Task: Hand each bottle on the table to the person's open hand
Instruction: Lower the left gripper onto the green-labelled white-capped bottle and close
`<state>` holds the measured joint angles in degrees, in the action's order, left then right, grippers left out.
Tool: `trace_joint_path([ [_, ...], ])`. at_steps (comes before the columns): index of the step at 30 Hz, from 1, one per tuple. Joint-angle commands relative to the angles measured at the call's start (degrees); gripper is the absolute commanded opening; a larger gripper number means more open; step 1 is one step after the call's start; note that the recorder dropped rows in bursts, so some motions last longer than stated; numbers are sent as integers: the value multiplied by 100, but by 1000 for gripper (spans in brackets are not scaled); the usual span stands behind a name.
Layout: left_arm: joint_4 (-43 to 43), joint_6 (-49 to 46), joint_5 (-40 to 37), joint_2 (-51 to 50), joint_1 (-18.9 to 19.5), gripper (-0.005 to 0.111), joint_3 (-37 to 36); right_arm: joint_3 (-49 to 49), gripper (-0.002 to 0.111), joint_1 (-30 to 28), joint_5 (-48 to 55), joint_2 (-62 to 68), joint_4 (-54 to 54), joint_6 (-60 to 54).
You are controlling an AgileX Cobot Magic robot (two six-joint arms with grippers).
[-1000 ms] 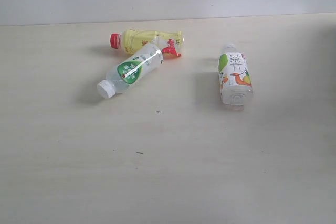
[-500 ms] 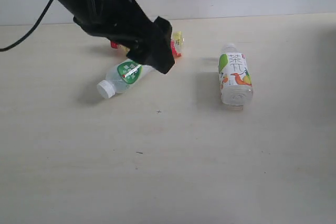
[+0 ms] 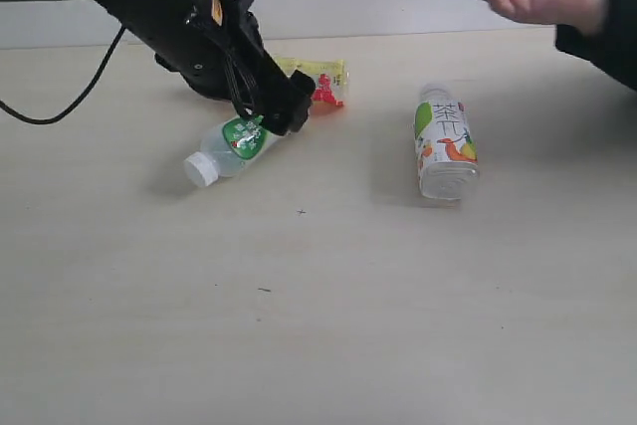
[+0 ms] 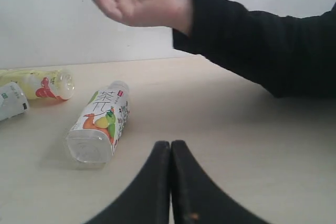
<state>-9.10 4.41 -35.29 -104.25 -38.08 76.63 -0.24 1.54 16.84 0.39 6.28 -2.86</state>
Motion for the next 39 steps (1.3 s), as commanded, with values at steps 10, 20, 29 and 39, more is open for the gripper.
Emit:
trace_joint_path([
  [10, -227, -115, 168, -1566, 614, 105, 983, 24, 0, -24, -32, -39, -21, -7],
  [20, -280, -441, 168, -2036, 617, 105, 1361, 24, 0, -24, -32, -39, -21, -7],
  [29, -465, -441, 184, -2317, 704, 105, 1535, 24, 0, -24, -32, -39, -21, -7],
  [39, -367, -441, 25, -2464, 884, 105, 1535, 24, 0, -24, -32, -39, -21, -7],
])
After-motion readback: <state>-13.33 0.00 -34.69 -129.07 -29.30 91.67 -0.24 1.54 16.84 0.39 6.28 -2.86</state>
